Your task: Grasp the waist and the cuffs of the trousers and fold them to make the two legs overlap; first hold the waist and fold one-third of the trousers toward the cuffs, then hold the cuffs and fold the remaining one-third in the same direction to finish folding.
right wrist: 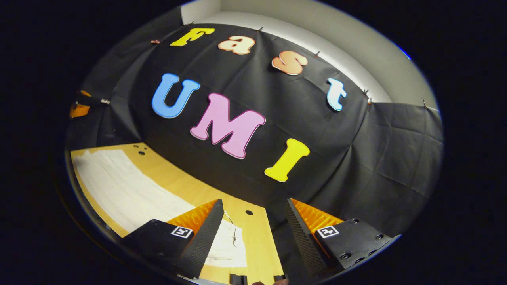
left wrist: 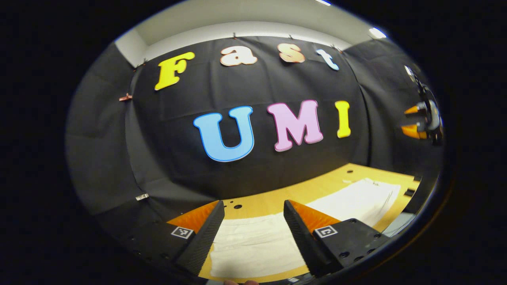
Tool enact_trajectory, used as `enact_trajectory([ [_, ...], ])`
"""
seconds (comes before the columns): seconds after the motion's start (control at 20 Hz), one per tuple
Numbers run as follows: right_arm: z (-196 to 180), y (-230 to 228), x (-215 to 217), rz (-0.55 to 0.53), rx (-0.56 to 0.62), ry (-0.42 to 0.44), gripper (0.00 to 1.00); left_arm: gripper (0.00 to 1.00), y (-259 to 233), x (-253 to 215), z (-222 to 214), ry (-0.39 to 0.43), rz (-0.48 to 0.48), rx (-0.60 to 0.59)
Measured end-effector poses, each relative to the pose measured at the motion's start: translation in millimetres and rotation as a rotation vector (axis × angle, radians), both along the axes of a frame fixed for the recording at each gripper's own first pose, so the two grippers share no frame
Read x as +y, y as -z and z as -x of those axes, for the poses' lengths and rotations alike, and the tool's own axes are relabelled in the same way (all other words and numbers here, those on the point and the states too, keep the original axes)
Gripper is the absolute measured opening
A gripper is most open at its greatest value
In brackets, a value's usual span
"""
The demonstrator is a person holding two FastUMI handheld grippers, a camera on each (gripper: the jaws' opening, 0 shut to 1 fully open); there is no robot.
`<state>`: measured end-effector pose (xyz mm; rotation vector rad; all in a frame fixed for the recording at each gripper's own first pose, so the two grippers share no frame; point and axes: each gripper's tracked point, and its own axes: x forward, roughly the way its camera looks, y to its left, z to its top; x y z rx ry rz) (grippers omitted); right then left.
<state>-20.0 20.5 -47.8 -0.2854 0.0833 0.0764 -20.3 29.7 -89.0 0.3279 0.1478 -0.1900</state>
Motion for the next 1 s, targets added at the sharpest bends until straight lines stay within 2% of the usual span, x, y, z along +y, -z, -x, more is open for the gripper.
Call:
enact_trajectory([
  [0.35, 5, 104, 12, 0.212, 0.165, -0.109, 0.98, 0.96, 141, 28, 14, 0.091, -0.302, 0.287],
  [0.6, 3, 175, 12, 0.327, 0.282, -0.201, 0.98, 0.97, 238, 56, 26, 0.206, -0.519, 0.477],
  [0.8, -2, 218, 8, 0.383, 0.348, -0.232, 0.98, 0.96, 290, 77, 30, 0.267, -0.691, 0.587],
  [1.0, 6, 256, 3, 0.379, 0.426, -0.239, 0.98, 0.96, 312, 93, 22, 0.303, -0.85, 0.643],
])
